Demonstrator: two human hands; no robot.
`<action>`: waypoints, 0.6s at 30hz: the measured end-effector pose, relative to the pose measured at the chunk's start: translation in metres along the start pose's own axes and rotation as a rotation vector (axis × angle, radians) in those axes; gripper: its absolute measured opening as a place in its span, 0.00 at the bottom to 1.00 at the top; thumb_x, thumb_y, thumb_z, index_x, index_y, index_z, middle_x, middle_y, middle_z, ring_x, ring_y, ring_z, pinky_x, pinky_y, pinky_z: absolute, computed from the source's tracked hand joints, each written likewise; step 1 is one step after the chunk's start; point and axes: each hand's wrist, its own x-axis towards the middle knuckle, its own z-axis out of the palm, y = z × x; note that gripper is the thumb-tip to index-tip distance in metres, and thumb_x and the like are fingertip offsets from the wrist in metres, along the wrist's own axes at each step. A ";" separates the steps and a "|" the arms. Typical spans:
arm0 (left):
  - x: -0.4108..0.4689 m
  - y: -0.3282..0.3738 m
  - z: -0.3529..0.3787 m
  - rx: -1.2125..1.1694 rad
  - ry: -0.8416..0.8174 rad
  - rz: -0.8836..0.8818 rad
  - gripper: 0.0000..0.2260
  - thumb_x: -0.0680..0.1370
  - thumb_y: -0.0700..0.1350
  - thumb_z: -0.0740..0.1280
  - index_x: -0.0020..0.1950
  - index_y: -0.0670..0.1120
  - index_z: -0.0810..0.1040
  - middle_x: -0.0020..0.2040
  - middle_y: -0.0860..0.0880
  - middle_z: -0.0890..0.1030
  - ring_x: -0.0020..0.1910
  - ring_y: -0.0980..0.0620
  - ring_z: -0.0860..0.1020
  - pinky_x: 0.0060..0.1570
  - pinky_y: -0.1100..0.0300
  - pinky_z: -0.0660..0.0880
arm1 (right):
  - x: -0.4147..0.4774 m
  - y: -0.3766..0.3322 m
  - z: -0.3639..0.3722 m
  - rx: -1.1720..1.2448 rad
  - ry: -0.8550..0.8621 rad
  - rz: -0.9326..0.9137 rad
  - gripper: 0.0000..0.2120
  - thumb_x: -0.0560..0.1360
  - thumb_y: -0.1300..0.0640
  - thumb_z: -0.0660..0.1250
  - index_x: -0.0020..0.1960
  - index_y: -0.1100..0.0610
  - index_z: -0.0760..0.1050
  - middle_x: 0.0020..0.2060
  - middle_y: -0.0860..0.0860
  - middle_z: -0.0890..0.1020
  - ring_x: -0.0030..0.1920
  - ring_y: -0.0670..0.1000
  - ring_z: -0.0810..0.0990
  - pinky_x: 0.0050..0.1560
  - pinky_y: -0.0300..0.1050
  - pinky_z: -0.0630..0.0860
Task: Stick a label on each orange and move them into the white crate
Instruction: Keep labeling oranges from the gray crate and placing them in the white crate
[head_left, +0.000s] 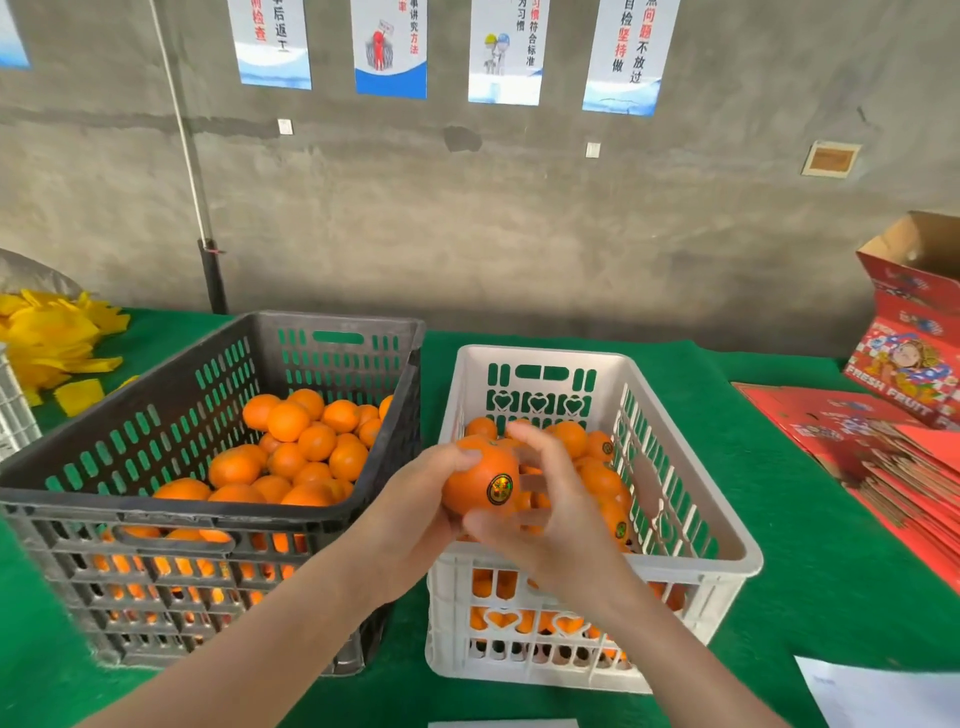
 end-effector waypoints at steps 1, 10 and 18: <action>0.004 -0.003 0.001 -0.012 0.010 0.000 0.23 0.69 0.50 0.66 0.63 0.43 0.76 0.54 0.40 0.83 0.50 0.45 0.83 0.42 0.55 0.80 | 0.001 0.005 0.005 -0.064 0.020 -0.049 0.33 0.66 0.47 0.75 0.65 0.40 0.62 0.58 0.37 0.70 0.57 0.36 0.72 0.53 0.38 0.76; 0.089 -0.040 -0.007 0.888 0.233 0.155 0.13 0.83 0.41 0.55 0.66 0.44 0.71 0.61 0.42 0.76 0.54 0.46 0.76 0.57 0.56 0.75 | 0.089 0.073 -0.040 -0.433 0.168 0.146 0.27 0.66 0.58 0.74 0.61 0.48 0.67 0.56 0.50 0.71 0.52 0.47 0.70 0.48 0.40 0.68; 0.091 -0.061 -0.027 1.440 0.185 0.160 0.13 0.79 0.49 0.63 0.64 0.51 0.74 0.55 0.51 0.80 0.50 0.55 0.77 0.50 0.62 0.75 | 0.131 0.168 -0.072 -0.805 -0.124 0.484 0.28 0.74 0.65 0.63 0.72 0.58 0.58 0.62 0.62 0.70 0.58 0.61 0.74 0.49 0.52 0.74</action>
